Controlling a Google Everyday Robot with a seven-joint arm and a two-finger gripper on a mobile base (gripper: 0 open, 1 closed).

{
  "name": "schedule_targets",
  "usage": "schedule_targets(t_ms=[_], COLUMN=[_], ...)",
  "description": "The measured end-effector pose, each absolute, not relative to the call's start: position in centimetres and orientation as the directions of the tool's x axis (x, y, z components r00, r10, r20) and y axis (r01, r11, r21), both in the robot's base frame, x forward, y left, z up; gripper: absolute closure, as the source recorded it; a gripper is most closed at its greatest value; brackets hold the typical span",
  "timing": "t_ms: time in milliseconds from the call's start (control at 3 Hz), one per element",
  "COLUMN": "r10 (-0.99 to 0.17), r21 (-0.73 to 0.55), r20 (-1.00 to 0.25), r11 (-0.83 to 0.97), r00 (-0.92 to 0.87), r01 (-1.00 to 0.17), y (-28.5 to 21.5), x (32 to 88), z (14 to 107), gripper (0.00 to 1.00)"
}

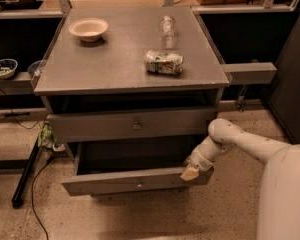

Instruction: Open middle drawer

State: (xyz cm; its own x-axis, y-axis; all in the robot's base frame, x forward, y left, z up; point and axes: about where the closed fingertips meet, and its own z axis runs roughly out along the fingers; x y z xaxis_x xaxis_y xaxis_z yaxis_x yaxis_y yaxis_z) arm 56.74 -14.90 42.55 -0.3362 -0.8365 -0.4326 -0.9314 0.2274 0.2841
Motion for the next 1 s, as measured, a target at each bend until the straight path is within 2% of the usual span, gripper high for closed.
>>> schedule_targets(t_ms=[1000], r10=[-0.827], r21=[0.308], r20=[-0.452], r11=[0.208], r00=[-0.335], r01=[-0.928], y=[-15.0], x=[56.38], z=[43.15], gripper=[1.0])
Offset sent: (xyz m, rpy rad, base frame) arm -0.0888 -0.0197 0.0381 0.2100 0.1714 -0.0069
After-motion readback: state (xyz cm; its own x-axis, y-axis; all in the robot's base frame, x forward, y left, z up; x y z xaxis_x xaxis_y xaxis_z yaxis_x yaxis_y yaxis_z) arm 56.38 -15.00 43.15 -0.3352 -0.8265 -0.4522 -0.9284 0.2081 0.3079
